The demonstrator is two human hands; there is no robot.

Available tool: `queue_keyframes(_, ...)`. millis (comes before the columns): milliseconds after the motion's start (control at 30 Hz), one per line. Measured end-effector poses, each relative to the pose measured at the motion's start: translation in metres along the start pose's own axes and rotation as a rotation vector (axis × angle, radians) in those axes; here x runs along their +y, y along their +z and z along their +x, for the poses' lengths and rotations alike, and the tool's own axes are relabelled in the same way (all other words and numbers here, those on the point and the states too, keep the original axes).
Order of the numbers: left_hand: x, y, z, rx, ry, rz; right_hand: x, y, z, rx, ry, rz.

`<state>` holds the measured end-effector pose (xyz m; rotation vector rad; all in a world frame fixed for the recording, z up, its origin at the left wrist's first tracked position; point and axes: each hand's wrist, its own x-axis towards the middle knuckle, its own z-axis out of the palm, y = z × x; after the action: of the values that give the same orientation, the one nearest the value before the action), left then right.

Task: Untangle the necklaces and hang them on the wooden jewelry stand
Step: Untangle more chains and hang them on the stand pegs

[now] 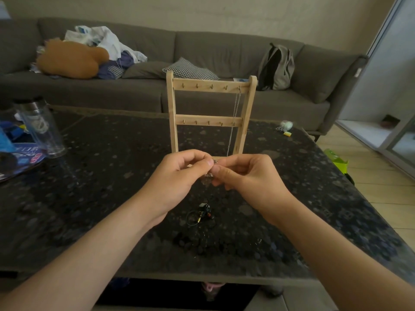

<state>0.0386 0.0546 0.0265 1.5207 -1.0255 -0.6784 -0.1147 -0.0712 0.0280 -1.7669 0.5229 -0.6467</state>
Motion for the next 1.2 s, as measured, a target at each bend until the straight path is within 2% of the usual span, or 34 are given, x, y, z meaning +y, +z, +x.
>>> queue_keyframes(200,0.000,0.001,0.001,0.082,-0.008,-0.021,0.000,0.002,0.001,0.068,-0.008,-0.050)
queue_keyframes(433,0.000,-0.001,0.000,0.109,0.010,0.041,0.005,0.002,0.001,0.075,-0.176,-0.131)
queue_keyframes(600,0.002,-0.003,0.000,0.136,0.008,0.058,0.006,0.005,-0.001,0.098,-0.208,-0.183)
queue_keyframes(900,0.002,-0.004,-0.002,0.133,0.037,0.086,0.003,0.011,0.000,-0.032,-0.051,-0.203)
queue_keyframes(1033,0.002,-0.005,0.001,0.048,0.023,0.130,-0.001,0.012,0.004,-0.093,0.086,-0.052)
queue_keyframes(1200,0.004,-0.004,0.000,0.001,0.052,0.140,0.001,0.006,0.006,-0.196,0.174,0.000)
